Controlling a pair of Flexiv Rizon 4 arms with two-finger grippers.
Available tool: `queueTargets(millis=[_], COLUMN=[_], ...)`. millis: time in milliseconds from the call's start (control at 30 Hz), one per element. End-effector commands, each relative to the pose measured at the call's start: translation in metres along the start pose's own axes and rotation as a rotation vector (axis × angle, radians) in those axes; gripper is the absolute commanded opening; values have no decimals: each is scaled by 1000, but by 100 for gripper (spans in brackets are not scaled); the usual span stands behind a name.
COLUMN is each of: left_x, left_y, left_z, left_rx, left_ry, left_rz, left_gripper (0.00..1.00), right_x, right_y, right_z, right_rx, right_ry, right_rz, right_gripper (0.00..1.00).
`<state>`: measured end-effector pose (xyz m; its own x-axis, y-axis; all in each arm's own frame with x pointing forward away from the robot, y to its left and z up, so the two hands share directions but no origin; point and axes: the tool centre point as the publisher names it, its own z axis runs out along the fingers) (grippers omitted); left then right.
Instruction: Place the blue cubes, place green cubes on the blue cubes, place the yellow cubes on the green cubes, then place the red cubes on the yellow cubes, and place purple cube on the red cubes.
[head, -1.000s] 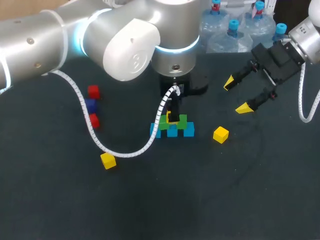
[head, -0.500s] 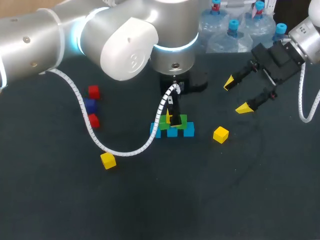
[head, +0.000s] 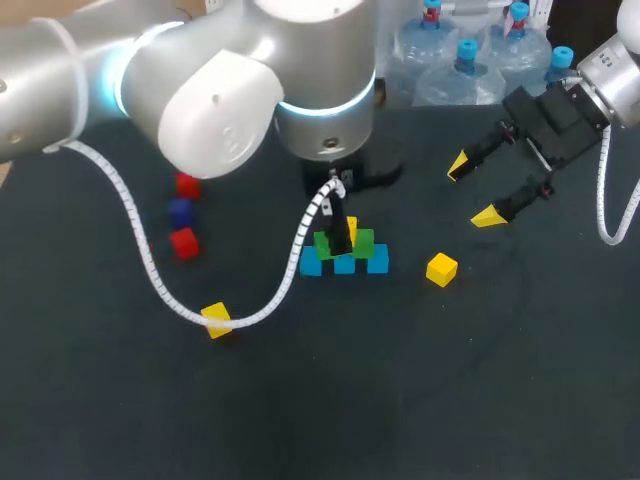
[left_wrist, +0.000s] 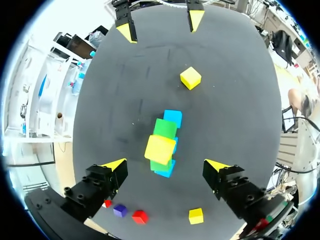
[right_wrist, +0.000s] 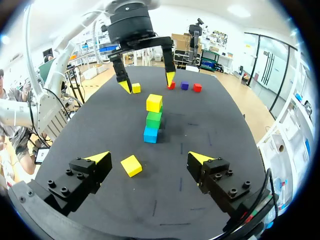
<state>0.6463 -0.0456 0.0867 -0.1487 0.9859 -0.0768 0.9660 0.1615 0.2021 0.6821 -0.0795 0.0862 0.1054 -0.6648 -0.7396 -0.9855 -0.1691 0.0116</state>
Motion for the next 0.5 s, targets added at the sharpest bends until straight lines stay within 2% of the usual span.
queueTargets(millis=[33, 267, 500], left_x=[14, 26, 40], left_y=[-9, -19, -30], left_z=[-1, -5, -19], left_rx=[-21, -39, -75], left_ry=[-27, -80, -86], left_rz=[-12, -26, -41], left_gripper=[100, 100, 100], right_x=[0, 0, 0], right_y=[0, 0, 0], right_z=[0, 0, 0], right_rx=[0, 0, 0], right_ry=[-1, -1, -1], right_rz=[-1, -1, -1], right_gripper=[100, 100, 100])
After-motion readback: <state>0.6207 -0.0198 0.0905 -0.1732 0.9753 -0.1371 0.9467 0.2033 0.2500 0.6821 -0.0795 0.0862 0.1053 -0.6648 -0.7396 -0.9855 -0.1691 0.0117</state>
